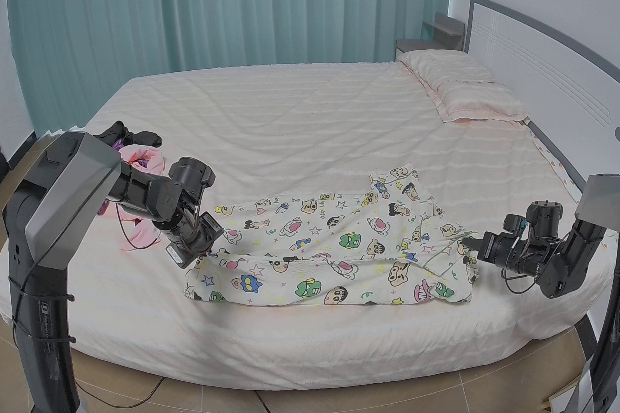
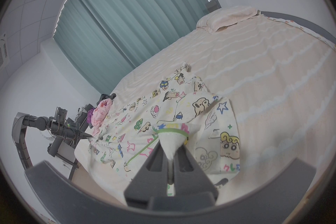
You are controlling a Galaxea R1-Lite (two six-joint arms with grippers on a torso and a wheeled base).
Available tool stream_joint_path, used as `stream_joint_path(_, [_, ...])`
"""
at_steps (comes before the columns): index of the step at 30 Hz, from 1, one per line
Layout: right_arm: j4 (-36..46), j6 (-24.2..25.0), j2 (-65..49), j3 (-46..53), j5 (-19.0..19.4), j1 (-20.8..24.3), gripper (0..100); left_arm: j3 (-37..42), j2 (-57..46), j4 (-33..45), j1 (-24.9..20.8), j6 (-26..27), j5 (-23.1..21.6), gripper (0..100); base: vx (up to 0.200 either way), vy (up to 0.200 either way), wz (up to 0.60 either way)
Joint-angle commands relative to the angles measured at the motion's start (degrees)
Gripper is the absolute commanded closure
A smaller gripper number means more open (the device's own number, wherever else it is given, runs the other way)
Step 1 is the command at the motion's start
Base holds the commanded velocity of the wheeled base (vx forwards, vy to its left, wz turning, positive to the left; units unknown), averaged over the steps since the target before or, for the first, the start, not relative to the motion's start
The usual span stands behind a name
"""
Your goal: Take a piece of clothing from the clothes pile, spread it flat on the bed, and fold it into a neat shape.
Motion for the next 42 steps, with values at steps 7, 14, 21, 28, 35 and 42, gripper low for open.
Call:
stream_joint_path(7, [-0.3, 0.4, 4.3, -3.5, -1.4, 0.8, 0, -6.4, 5.1, 3.2, 0.2, -0.1, 0.1, 0, 0.000, 0.000, 0.00])
stream_joint_path(14, [-0.2, 6.6, 0.0, -2.5, -4.8, 0.1, 0, -7.1, 4.4, 5.6, 1.3, -0.2, -0.6, 0, 0.000, 0.000, 0.00])
stream_joint_path(21, [0.6, 21.1, -7.8, 3.1, -11.8, 5.6, 0, 1.1, -6.5, 5.6, 4.0, 0.0, -10.9, 0, 0.000, 0.000, 0.00])
stream_joint_path(28, [0.6, 30.6, -2.5, 3.7, -18.5, 12.8, 0, 22.1, -19.4, -5.1, 4.2, 0.0, -18.5, 0, 0.000, 0.000, 0.00])
stream_joint_path(35, [0.0, 30.5, 3.7, 2.1, -22.5, 13.9, 0, 40.3, -23.6, -21.5, 3.8, -0.4, -19.6, 0, 0.000, 0.000, 0.00])
stream_joint_path(42, [0.7, 30.4, 4.9, 0.2, -23.2, 13.9, 0, 44.9, -23.2, -28.3, 3.8, -1.3, -19.6, 0, 0.000, 0.000, 0.00])
